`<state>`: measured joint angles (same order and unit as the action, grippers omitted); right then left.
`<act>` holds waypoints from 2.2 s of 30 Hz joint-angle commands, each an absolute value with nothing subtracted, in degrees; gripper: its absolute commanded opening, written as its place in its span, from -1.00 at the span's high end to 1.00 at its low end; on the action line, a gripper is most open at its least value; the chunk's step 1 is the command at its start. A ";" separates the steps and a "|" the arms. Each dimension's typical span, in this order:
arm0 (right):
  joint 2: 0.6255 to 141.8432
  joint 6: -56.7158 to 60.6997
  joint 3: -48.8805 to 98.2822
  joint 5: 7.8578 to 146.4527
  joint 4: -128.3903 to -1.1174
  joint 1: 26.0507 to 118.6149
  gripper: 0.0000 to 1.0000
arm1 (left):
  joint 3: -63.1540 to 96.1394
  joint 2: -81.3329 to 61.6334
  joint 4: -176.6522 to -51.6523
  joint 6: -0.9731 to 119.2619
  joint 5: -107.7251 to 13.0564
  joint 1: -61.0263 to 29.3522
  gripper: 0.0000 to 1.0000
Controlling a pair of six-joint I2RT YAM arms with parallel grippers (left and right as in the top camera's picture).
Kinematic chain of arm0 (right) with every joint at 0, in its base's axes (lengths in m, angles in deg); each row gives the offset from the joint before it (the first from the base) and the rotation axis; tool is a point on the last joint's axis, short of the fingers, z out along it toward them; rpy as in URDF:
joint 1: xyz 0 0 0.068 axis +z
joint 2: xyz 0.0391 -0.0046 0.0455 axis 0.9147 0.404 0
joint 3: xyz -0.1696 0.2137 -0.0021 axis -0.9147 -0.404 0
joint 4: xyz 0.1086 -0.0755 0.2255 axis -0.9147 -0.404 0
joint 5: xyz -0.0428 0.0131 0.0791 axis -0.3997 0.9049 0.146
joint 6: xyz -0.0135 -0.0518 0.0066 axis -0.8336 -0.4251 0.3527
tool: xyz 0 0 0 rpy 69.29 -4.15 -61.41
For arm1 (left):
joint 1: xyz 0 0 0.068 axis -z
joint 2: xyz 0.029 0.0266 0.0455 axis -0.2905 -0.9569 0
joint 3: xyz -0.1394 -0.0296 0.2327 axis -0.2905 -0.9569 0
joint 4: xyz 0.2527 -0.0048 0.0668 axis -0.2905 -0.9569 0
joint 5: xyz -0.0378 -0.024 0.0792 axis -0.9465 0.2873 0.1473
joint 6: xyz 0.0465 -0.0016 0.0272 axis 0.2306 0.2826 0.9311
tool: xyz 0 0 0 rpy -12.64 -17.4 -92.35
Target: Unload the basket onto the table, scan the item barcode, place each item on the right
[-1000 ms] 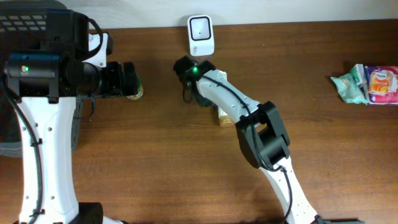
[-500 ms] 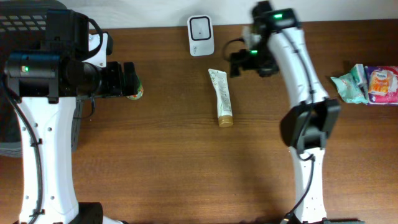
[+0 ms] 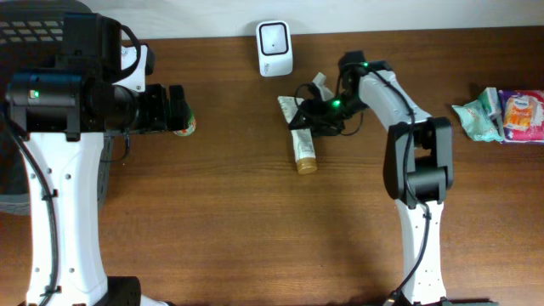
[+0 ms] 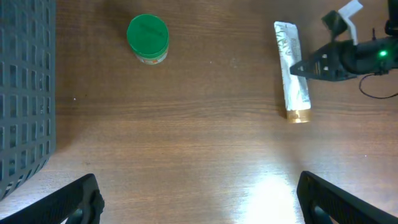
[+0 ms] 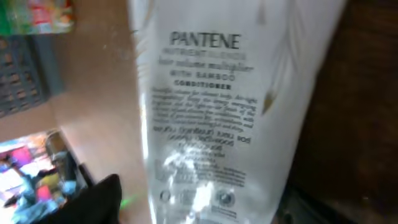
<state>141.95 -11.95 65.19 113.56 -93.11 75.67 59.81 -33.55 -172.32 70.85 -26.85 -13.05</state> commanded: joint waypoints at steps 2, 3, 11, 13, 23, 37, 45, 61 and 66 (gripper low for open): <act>142.72 -5.29 63.97 98.96 -91.58 79.62 0.52 | 59.90 -32.59 -172.39 70.37 -27.44 -13.31 -0.98; 142.70 -3.82 63.99 96.79 -91.52 80.15 0.62 | 59.90 -32.59 -172.39 70.37 -27.44 -13.31 -0.98; 137.38 4.66 71.59 69.63 -102.14 84.91 0.53 | 59.90 -32.59 -172.39 70.37 -27.44 -13.31 -0.98; 137.32 9.73 72.12 59.90 -104.50 87.21 0.51 | 59.90 -32.59 -172.39 70.37 -27.44 -13.31 -0.98; 137.62 5.36 75.03 66.39 -103.65 88.34 -0.79 | 59.90 -32.59 -172.39 70.37 -27.44 -13.31 -0.98; 138.21 -8.48 72.25 100.99 -99.28 73.87 -0.69 | 59.90 -32.68 -172.39 70.37 -27.44 -13.27 -0.98; 142.30 -13.68 63.07 119.81 -90.95 70.90 -0.56 | 59.90 -32.68 -172.37 70.37 -27.44 -13.27 -0.98; 127.70 -5.53 71.79 87.20 -102.58 69.81 -0.97 | 59.90 -32.68 -172.37 70.37 -27.44 -13.27 -0.98; 123.77 -3.47 73.02 74.52 -103.34 66.62 -0.97 | 59.90 -32.68 -172.39 70.37 -27.44 -13.27 -0.98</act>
<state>126.19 -5.53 72.21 86.32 -103.10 69.17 59.81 -33.55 -172.32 70.85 -26.85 -13.05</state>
